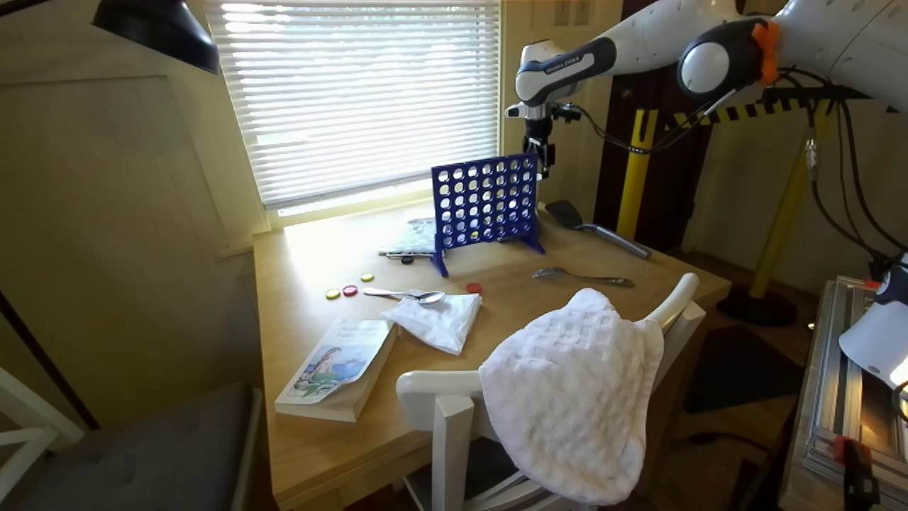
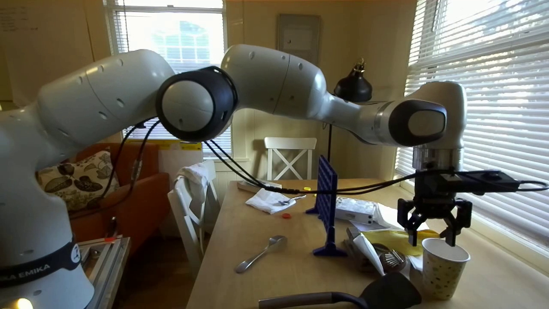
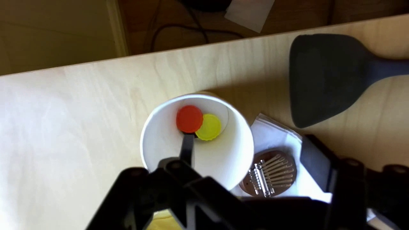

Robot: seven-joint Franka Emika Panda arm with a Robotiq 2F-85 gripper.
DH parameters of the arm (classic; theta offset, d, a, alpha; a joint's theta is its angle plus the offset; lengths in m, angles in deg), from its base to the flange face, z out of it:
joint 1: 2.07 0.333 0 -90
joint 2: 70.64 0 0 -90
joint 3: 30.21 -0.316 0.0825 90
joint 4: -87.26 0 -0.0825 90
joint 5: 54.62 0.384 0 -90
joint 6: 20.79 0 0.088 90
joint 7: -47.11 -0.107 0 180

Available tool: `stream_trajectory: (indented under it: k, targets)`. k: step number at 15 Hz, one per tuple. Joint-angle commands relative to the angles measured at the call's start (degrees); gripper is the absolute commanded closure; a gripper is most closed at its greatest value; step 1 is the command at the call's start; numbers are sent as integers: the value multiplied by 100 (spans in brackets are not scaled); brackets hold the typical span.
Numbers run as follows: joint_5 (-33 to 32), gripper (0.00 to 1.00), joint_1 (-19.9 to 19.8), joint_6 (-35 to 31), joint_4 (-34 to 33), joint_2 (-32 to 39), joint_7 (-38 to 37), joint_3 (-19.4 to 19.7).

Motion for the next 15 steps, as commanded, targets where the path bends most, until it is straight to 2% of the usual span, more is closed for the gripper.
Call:
stream_trajectory:
  k: [1, 2, 4, 8, 11, 15]
  targets:
    - [-111, 25, -115, 442, -613, 452, 198, -154]
    - [-114, 27, -131, 534, -672, 521, 244, -160]
    - [-119, 47, -155, 667, -803, 665, 318, -155]
    - [-149, 76, -153, 849, -1107, 879, 408, -120]
    - [-74, 98, -79, 804, -1035, 839, 454, 13]
    - [-95, 100, -48, 731, -1083, 738, 400, 87]
